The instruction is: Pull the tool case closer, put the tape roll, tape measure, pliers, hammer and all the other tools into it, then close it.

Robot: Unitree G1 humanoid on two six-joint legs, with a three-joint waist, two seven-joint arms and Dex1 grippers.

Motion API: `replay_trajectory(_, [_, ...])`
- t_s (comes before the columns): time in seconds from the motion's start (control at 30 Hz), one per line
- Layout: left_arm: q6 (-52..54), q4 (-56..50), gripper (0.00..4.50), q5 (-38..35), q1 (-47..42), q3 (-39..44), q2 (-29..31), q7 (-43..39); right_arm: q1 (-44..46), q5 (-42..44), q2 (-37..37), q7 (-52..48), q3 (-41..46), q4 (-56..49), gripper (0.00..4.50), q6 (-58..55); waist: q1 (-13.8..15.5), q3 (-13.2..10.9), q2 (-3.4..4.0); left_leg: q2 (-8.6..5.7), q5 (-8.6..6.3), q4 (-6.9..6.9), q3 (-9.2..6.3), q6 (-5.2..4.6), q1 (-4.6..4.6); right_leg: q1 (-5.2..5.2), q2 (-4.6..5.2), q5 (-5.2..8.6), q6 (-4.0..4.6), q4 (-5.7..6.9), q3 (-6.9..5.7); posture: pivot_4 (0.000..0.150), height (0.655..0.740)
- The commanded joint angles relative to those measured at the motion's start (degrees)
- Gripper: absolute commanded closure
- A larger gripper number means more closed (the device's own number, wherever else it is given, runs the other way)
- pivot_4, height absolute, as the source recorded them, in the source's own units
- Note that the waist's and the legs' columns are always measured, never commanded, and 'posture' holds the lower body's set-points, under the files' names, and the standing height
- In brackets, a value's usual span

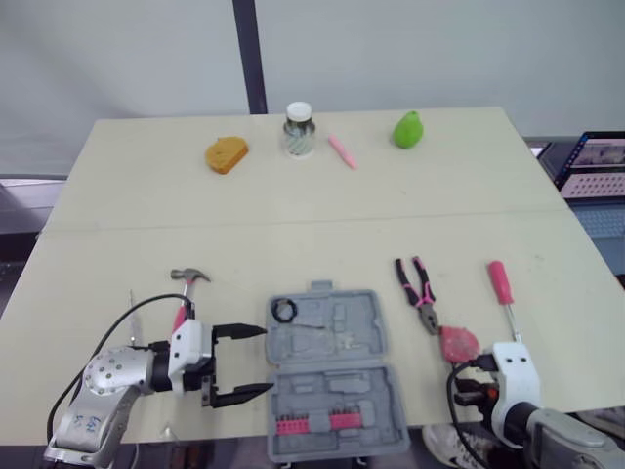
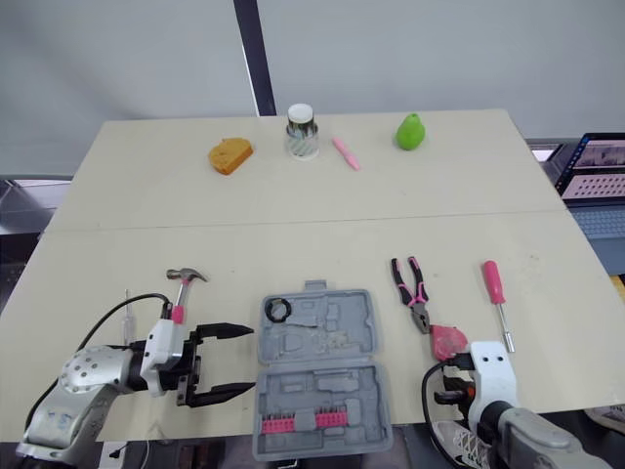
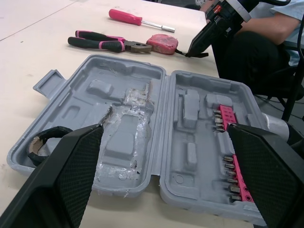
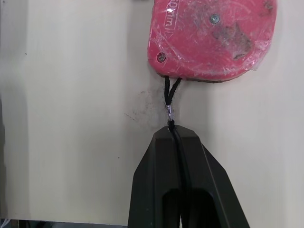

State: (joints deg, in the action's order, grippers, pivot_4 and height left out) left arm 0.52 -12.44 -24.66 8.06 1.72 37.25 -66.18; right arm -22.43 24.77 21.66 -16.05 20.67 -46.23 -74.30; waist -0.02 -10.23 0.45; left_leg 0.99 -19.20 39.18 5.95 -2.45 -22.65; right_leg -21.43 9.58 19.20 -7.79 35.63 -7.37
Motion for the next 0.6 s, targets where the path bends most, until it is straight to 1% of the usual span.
replay_trajectory(0.03, [-1.0, 0.4, 0.0, -0.3, -0.2, 0.2, 0.1, -0.6, -1.0, 0.6, -0.4, 0.1, 1.6, -2.6, 4.49, -0.5, 0.0, 0.0, 0.0, 0.0, 0.0, 0.0, 0.0, 0.0, 0.0, 0.0, 0.0, 0.0, 0.0, 0.0, 0.0, 0.15, 0.695])
replay_trajectory(0.6, [-1.4, 1.2, 0.0, -0.4, -0.3, 0.1, 0.2, -1.0, -2.6, 0.8, -1.4, -0.1, 2.2, -3.8, 4.49, -0.9, 0.0, 0.0, 0.0, 0.0, 0.02, 0.0, 0.0, 0.0, -0.01, -0.02, 0.0, 0.0, 0.0, 0.01, 0.0, 0.15, 0.695])
